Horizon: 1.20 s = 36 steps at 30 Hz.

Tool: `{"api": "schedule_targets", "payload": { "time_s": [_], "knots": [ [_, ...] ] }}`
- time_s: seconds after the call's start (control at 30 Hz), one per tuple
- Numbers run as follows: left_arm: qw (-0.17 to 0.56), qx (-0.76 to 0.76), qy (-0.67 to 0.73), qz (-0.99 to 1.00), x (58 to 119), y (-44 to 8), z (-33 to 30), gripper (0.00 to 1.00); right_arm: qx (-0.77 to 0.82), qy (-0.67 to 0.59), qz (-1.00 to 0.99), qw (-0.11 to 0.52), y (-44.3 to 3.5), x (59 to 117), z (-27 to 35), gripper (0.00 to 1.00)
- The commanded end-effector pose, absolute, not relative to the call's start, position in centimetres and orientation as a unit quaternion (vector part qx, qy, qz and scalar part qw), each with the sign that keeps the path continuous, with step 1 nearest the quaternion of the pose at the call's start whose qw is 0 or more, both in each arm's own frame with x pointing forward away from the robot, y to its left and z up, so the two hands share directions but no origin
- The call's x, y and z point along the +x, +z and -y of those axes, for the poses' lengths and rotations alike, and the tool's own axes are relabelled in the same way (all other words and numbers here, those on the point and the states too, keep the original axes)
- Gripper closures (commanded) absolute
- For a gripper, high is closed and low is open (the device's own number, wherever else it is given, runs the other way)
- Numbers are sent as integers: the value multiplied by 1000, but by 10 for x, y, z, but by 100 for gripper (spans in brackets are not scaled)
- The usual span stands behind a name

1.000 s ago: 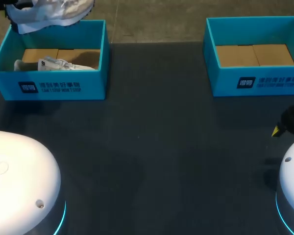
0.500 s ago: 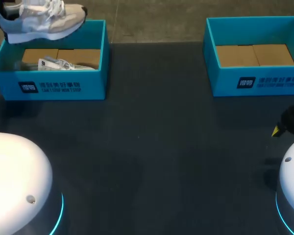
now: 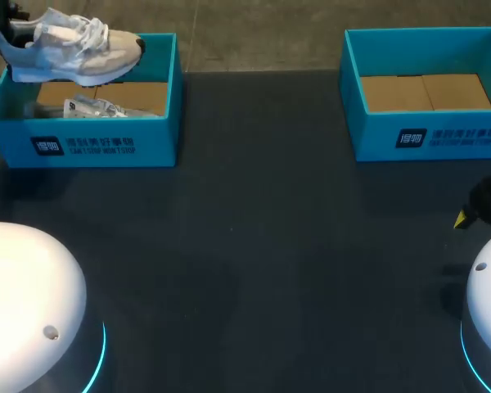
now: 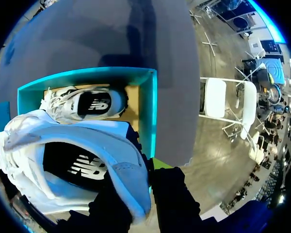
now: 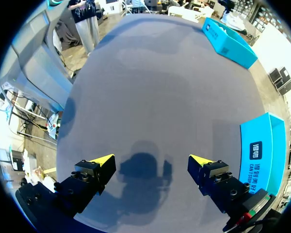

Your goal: Take the shoe out of the shoebox, open the shoe tongue, remove and reinsert the insole, then place the shoe into the shoebox

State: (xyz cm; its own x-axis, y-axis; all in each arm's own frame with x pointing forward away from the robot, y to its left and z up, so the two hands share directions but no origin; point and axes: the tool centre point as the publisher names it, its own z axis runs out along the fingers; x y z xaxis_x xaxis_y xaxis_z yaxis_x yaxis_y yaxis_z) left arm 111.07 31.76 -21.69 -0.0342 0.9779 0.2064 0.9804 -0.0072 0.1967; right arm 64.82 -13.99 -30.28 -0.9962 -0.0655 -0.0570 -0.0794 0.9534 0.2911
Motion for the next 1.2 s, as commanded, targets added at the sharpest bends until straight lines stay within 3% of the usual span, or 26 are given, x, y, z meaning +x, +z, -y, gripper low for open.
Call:
{"api": "schedule_targets", "payload": {
  "time_s": [0.03,1.2],
  "knots": [
    [13,-693,-145,706,1118,-226,-317,100,-36,146,-988,24,-303,647,139,0],
    [26,-693,-159,703,1174,-239,-317,100,-36,146,-988,24,-303,647,139,0]
  ]
}}
